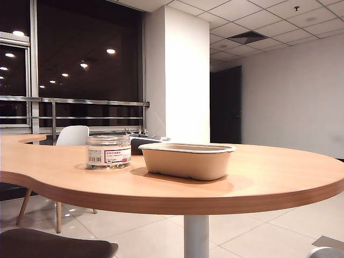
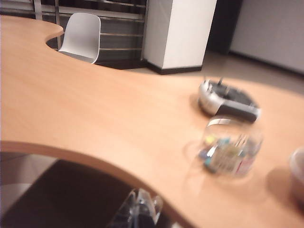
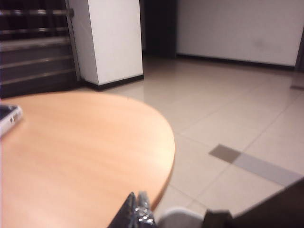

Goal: Pick up the box filled with clips, pour some clips from it into the rectangular paper box, and then put the clip box back on the table.

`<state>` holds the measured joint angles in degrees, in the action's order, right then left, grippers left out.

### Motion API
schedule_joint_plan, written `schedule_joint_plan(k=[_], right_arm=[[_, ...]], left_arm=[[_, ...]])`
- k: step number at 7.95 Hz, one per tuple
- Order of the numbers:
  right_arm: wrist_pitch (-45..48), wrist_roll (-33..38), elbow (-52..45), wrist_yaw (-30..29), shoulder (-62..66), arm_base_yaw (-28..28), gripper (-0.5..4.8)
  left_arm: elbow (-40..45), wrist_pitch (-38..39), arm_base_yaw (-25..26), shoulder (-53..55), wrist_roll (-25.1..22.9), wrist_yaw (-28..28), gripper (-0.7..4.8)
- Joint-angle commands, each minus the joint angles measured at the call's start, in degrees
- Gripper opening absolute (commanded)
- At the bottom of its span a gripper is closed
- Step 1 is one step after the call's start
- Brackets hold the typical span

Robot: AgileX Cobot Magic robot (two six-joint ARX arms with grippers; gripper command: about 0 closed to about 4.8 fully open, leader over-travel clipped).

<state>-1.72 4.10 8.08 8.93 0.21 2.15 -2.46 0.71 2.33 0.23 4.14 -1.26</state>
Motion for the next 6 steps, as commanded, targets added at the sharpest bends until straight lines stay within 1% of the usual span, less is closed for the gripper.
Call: schedule_joint_plan(k=[1, 3, 4, 5, 6], right_arm=[[-5.2, 0.4, 15.2, 0.0, 7.1, 0.1, -0.01], [-5.6, 0.4, 26.8, -0.9, 18.8, 0.1, -0.01], [-5.5, 0.4, 28.5, -1.7, 20.7, 0.1, -0.01], [-5.6, 0.4, 32.1, -3.7, 25.2, 0.1, -0.01], [-5.7, 0.4, 37.3, -9.3, 32.7, 0.1, -0.01]], left_arm=[[-17.0, 8.5, 0.0, 4.8, 6.4, 4.0, -0.06], [-29.3, 11.8, 0.0, 17.0, 7.2, 4.0, -0.06], [-31.9, 12.6, 0.0, 19.8, 7.2, 4.0, -0.06], [-36.8, 14.0, 0.0, 25.3, 7.2, 3.4, -0.06], [-45.2, 17.3, 0.0, 34.9, 7.3, 0.2, -0.06]])
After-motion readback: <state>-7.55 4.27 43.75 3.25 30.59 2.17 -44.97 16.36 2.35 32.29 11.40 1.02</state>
